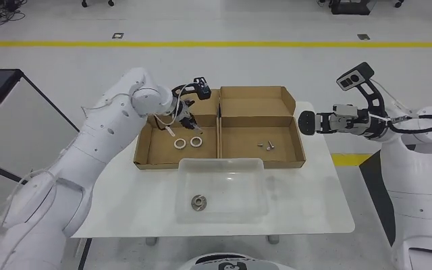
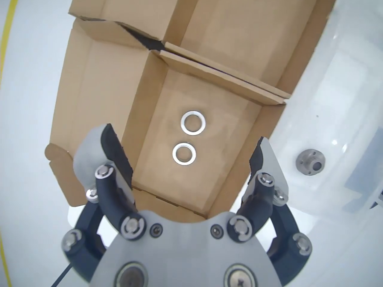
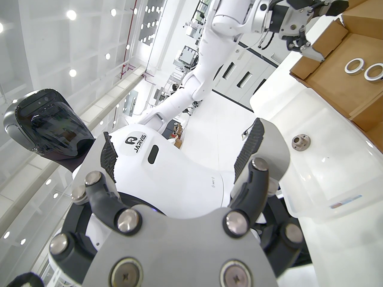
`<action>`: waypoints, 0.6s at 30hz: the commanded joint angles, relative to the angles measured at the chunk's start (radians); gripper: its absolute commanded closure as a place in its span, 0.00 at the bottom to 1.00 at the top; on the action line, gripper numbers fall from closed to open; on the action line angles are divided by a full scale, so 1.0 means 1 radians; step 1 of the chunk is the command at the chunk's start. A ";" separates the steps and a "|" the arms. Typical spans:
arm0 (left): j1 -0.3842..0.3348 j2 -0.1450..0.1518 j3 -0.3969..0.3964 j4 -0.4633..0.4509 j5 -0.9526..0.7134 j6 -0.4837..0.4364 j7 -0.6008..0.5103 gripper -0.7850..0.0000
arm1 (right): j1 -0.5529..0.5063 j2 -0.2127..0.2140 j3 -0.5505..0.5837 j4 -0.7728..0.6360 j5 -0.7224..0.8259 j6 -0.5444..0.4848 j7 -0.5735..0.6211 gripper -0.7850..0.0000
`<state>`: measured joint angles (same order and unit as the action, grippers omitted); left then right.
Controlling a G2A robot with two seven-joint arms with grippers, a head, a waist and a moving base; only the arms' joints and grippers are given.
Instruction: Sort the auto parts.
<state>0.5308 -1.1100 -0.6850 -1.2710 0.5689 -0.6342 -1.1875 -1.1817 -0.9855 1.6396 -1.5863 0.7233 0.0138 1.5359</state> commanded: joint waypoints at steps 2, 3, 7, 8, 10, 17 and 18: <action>0.056 0.065 -0.028 -0.197 -0.056 0.074 -0.073 0.00 | 0.000 0.000 0.000 0.000 0.000 0.000 0.000 0.00; 0.072 0.084 -0.036 -0.243 -0.070 0.088 -0.087 0.00 | 0.000 0.000 0.000 0.000 0.000 0.000 0.000 0.00; 0.126 0.143 -0.065 -0.380 -0.119 0.125 -0.124 0.00 | 0.000 0.000 0.000 0.000 0.000 0.000 0.000 0.00; 0.136 0.155 -0.071 -0.404 -0.129 0.132 -0.130 0.00 | 0.000 0.000 0.000 0.000 0.000 0.000 0.000 0.00; 0.155 0.175 -0.073 -0.450 -0.141 0.142 -0.140 0.00 | 0.000 0.000 0.000 0.000 0.000 0.000 0.000 0.00; 0.191 0.213 -0.074 -0.550 -0.214 0.170 -0.168 0.00 | 0.000 0.000 0.000 0.000 0.000 0.000 0.000 0.00; 0.191 0.213 -0.074 -0.550 -0.214 0.170 -0.168 0.00 | 0.000 0.000 0.000 0.000 0.000 0.000 0.000 0.00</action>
<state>0.7226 -0.8968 -0.7595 -1.8227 0.3529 -0.4638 -1.3564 -1.1817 -0.9855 1.6396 -1.5863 0.7233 0.0138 1.5359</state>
